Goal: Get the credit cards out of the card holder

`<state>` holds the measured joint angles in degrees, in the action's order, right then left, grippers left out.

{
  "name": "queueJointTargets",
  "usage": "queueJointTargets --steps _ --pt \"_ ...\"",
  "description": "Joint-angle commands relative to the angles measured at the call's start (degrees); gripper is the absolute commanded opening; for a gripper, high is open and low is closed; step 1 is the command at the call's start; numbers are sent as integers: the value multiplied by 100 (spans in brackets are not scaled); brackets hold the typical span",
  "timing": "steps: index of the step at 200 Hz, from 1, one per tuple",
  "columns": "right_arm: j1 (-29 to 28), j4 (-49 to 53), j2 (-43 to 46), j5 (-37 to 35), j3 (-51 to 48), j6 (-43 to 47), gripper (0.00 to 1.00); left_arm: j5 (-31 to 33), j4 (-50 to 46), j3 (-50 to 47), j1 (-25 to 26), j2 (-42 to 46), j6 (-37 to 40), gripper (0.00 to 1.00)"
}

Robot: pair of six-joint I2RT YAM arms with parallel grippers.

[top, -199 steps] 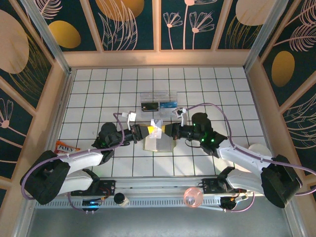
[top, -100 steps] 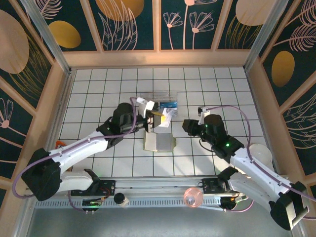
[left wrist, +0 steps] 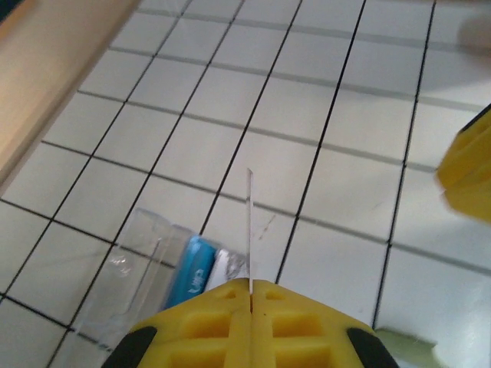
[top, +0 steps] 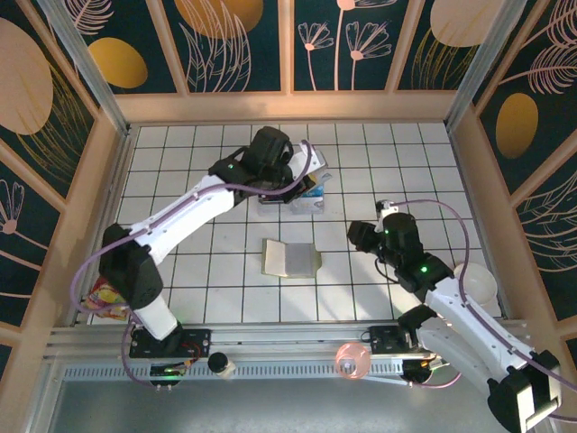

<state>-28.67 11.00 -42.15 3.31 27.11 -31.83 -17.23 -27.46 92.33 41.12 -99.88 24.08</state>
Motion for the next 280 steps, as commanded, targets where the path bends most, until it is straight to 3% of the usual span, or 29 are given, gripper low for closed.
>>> queueJointTargets --steps 1,78,164,280 --pt "133 125 102 130 -48 50 26 248 -1342 750 -70 -539 1050 0" --pt "546 703 76 84 93 136 25 392 -2991 3035 -76 -2159 2065 0" --pt "689 492 -678 262 197 29 25 186 -1568 1334 -78 -1958 2382 0" --pt "711 368 -1052 302 312 28 24 686 -770 953 -95 -2157 2359 0"
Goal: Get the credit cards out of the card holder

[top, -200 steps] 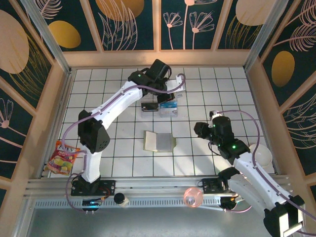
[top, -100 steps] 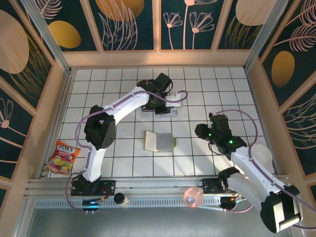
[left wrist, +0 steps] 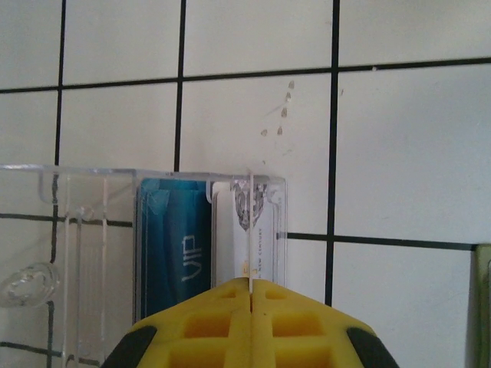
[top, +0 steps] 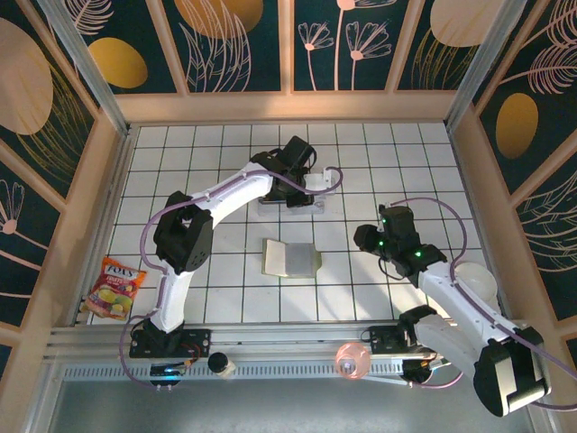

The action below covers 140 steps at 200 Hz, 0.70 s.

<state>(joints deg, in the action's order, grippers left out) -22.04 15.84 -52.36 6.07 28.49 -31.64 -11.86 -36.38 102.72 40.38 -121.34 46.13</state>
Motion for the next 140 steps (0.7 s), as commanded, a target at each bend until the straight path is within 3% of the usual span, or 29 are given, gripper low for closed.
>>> queueJointTargets --steps 1,140 --pt "45 -116 -34 22 174 9 25 149 127 -85 -21 -11 152 0" --pt "96 -207 -80 70 139 17 25 269 347 -181 -14 -214 -72 0"
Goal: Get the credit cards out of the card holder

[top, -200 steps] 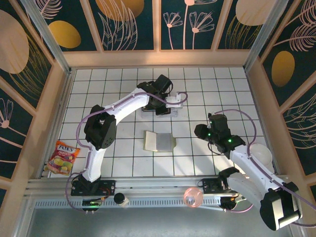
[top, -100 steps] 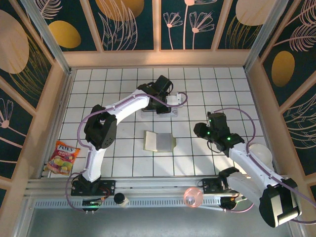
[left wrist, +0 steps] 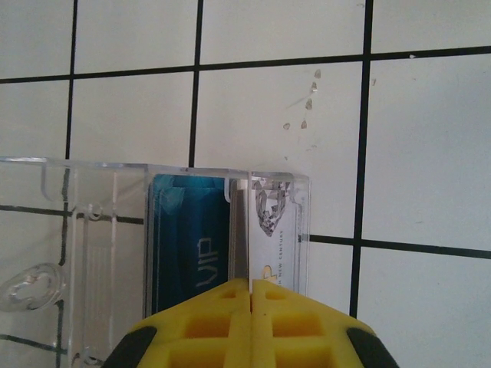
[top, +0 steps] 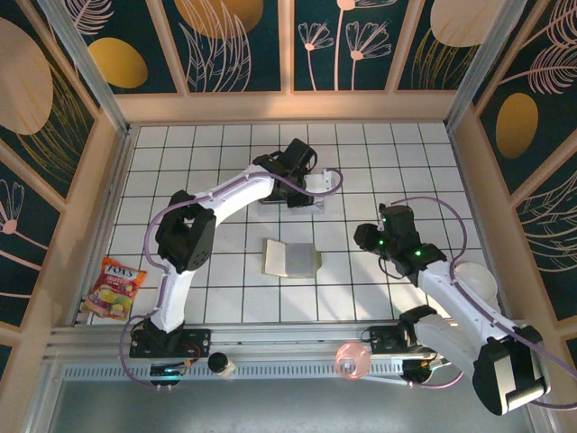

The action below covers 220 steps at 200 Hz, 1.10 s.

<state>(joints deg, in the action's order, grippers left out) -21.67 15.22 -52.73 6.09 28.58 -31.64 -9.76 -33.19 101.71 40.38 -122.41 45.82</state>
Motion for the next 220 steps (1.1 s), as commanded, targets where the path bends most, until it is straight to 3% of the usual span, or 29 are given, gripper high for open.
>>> queueJointTargets --steps 1,61,83,136,169,211,215,220 --pt "58 -148 -39 68 131 17 25 61 26 -85 -18 -108 -40 0" --pt "81 -194 -78 101 130 17 25 264 153 -247 -18 -95 -70 0" --pt "90 -217 -89 129 137 16 25 363 314 -300 -17 -73 -143 15" --pt "85 -227 -39 216 104 -1 27 517 671 -292 -15 158 -495 30" --pt "78 -331 -63 425 95 103 39 -159 830 -63 -199 596 -1222 41" --pt "18 -628 -173 507 65 184 53 -782 2135 -711 -622 1636 -2853 70" --pt "17 -663 -175 514 60 184 55 -840 2317 -862 -662 1778 -3054 74" --pt "12 -718 -183 530 60 184 69 -894 2612 -1068 -721 1957 -3335 80"
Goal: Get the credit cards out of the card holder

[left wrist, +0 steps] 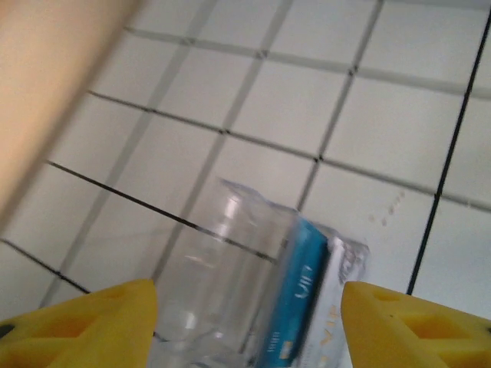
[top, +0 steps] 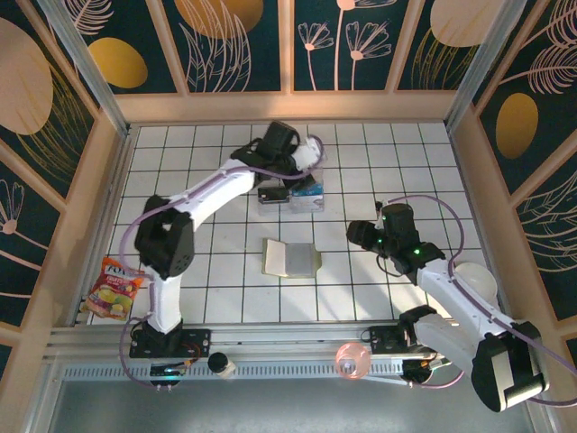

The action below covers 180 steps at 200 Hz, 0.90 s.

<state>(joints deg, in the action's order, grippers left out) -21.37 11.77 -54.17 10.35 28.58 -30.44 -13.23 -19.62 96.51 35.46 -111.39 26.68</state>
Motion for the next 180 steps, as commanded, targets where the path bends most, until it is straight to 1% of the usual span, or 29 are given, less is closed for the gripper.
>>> queueJointTargets --steps 1,10,17,20,32,43,55,71,87,98,108,136,146,164,180 --pt "-22 -384 -40 106 60 64 70 -556 1331 -604 -235 895 -1464 81" --pt "-44 -502 -53 125 52 55 78 -586 1894 -1055 -321 1226 -1993 92" --pt "-72 -599 -66 135 56 64 80 -547 2351 -1419 -368 1549 -2362 95" --pt "-87 -636 -82 123 60 48 81 -507 2531 -1571 -398 1652 -2536 98" --pt "-131 -750 -123 -19 69 12 84 -248 3255 -2236 -464 2075 -3122 99" --pt "-181 -821 -159 -139 106 13 84 187 3694 -2780 -472 2408 -3508 99" --pt "-253 -859 -181 -316 167 20 84 809 4067 -3367 -481 2767 -3802 99" --pt "-373 -887 -123 -609 233 29 84 1754 4271 -4036 -488 3209 -4042 99" --pt "-483 -932 0 -955 244 27 86 2297 4403 -4805 -612 3723 -4220 99" --pt "-501 -973 80 -1103 206 -63 88 2807 4515 -5263 -716 4073 -4317 99" --pt "-502 -1045 159 -1220 169 -139 88 3212 4624 -5649 -914 4392 -4471 99" --pt "-534 -1312 305 -1423 4 -354 91 3515 4964 -6461 -1825 4959 -4798 99" --pt "-542 -1376 318 -1467 -10 -409 91 3628 5118 -6636 -2042 4963 -4572 99" --pt "-550 -1417 273 -1485 -1 -415 91 4281 5365 -6799 -2205 4709 -4130 99" --pt "-547 -1392 225 -1544 24 -411 92 4645 5744 -6924 -2340 4287 -3794 99"
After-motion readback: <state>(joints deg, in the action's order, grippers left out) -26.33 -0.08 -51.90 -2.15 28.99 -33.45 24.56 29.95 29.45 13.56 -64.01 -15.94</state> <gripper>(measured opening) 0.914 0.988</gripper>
